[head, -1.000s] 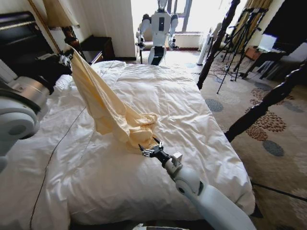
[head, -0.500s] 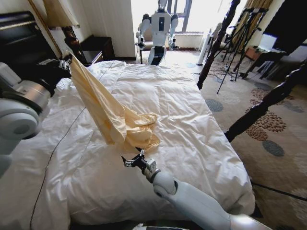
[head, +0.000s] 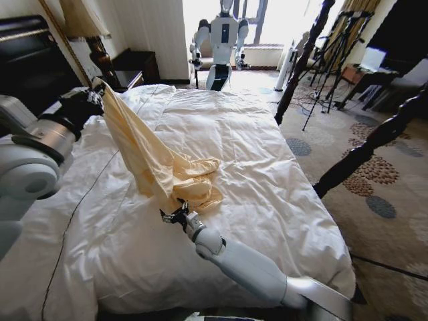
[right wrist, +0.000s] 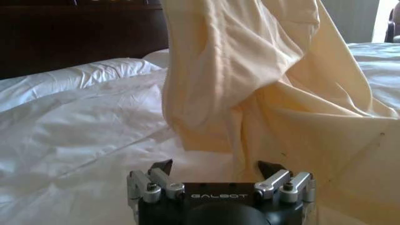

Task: Pick up the clothes from the bed and hang them on the clothes hanger.

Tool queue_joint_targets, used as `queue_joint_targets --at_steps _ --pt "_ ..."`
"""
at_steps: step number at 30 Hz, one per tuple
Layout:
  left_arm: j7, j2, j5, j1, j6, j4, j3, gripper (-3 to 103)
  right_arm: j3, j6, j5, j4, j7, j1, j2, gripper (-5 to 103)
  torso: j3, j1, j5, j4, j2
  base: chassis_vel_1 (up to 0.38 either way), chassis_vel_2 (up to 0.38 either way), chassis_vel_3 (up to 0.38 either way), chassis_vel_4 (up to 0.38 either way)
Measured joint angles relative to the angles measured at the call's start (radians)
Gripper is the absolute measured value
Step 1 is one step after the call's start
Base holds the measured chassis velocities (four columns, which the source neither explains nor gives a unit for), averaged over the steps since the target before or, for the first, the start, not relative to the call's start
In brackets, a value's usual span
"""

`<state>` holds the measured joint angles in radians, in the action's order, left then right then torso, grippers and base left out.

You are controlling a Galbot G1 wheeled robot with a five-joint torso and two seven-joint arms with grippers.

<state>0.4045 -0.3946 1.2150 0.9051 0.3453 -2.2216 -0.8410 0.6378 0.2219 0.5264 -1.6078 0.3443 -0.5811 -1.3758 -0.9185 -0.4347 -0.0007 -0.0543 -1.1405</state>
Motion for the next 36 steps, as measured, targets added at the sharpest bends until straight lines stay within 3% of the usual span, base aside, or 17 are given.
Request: queue_joint_targets --at_steps 4,10,16,23,36 --pt "0.000 0.013 0.010 -0.022 0.003 0.007 -0.006 1 0.046 0.039 0.014 -0.105 0.077 -0.013 0.054 89 0.000 0.000 0.0004 -0.0003 0.000 0.000 0.000 0.000 0.000" --pt "-0.006 0.011 0.011 -0.027 0.003 0.012 -0.005 1 0.077 0.054 0.010 -0.148 0.102 -0.020 0.086 96 0.000 0.000 0.0004 -0.0003 0.000 0.000 0.000 0.000 0.000" --pt "-0.007 0.006 0.009 -0.020 0.003 0.019 -0.005 1 0.078 0.057 -0.011 -0.103 0.121 -0.005 0.023 98 0.000 0.000 0.0003 0.0002 0.000 0.000 0.000 0.000 0.000" --pt "-0.007 0.002 0.007 -0.010 0.002 0.017 -0.008 1 0.069 0.091 -0.004 -0.109 0.138 0.011 0.034 98 0.000 0.000 0.0002 -0.0004 0.000 0.000 0.000 0.000 0.000" --pt "0.005 -0.010 0.005 0.002 0.002 -0.019 -0.011 1 0.034 0.044 -0.021 0.066 0.096 0.023 -0.055 101 0.000 0.000 0.0002 0.0000 0.000 0.000 0.000 0.000 0.000"
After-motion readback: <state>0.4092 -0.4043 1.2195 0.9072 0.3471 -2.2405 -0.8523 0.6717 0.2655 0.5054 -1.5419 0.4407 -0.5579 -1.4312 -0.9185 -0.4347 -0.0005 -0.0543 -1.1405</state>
